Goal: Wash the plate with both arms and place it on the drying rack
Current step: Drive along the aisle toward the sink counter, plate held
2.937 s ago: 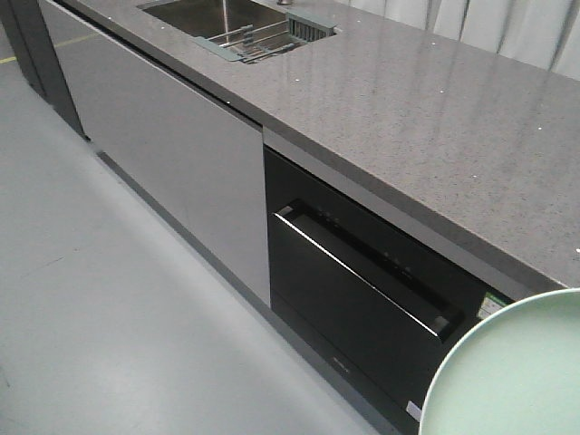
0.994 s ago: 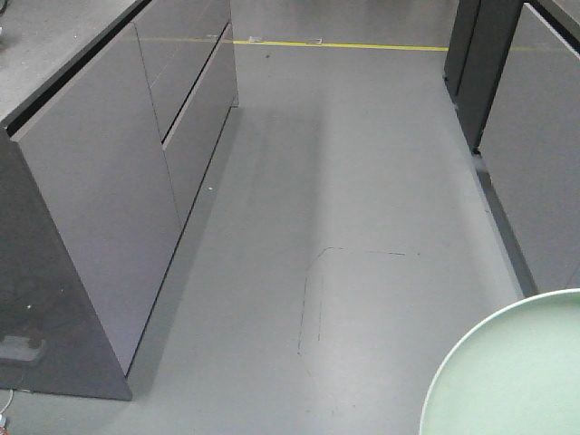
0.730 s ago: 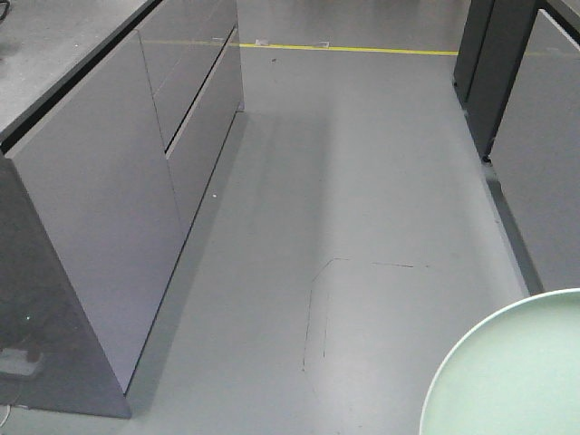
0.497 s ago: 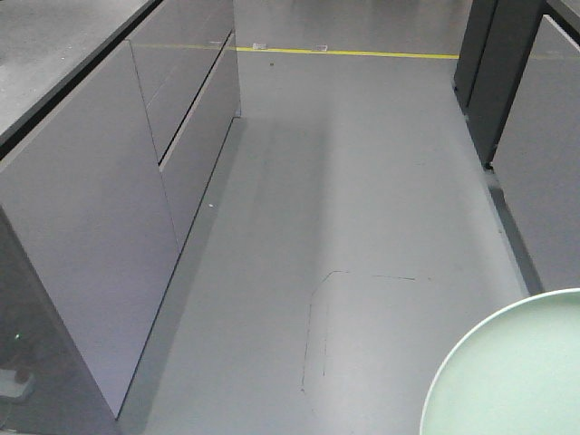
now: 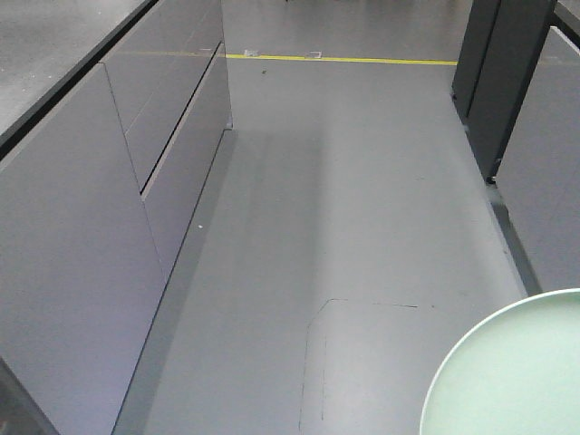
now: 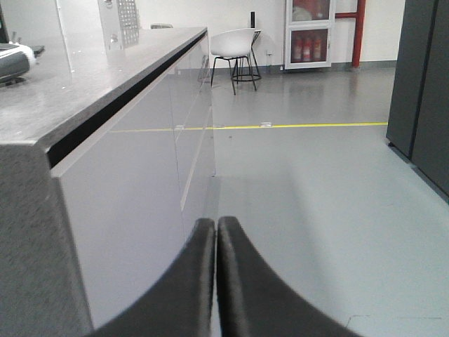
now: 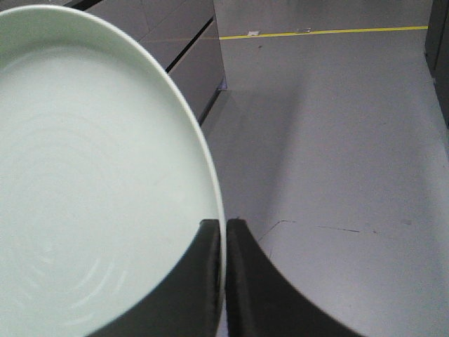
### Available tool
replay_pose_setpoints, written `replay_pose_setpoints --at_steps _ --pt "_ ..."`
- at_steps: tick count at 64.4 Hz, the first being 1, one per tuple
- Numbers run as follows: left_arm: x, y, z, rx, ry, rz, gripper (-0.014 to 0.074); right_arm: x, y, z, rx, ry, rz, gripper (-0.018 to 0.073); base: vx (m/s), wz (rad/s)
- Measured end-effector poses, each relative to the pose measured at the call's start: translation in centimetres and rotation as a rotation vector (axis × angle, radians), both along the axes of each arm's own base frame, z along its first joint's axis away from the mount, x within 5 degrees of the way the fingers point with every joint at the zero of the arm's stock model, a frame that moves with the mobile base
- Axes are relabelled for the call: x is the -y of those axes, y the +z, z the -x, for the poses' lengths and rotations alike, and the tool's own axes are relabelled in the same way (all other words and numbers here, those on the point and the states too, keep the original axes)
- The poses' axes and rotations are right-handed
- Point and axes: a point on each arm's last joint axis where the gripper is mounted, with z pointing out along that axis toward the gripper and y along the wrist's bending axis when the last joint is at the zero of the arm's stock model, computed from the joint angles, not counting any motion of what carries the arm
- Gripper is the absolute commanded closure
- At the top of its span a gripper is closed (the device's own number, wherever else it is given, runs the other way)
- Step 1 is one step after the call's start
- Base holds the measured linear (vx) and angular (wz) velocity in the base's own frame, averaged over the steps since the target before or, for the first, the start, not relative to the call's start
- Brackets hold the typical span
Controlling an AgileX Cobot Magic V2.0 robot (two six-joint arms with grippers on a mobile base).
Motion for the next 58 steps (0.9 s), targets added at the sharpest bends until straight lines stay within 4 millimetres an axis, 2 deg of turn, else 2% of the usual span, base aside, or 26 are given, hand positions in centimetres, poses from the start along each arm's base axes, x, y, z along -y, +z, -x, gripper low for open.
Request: replay_pose_setpoints --at_steps 58 --pt "0.0 0.0 0.0 0.0 0.0 0.0 0.0601 0.0 0.0 0.0 0.0 0.0 0.0 0.0564 0.29 -0.1"
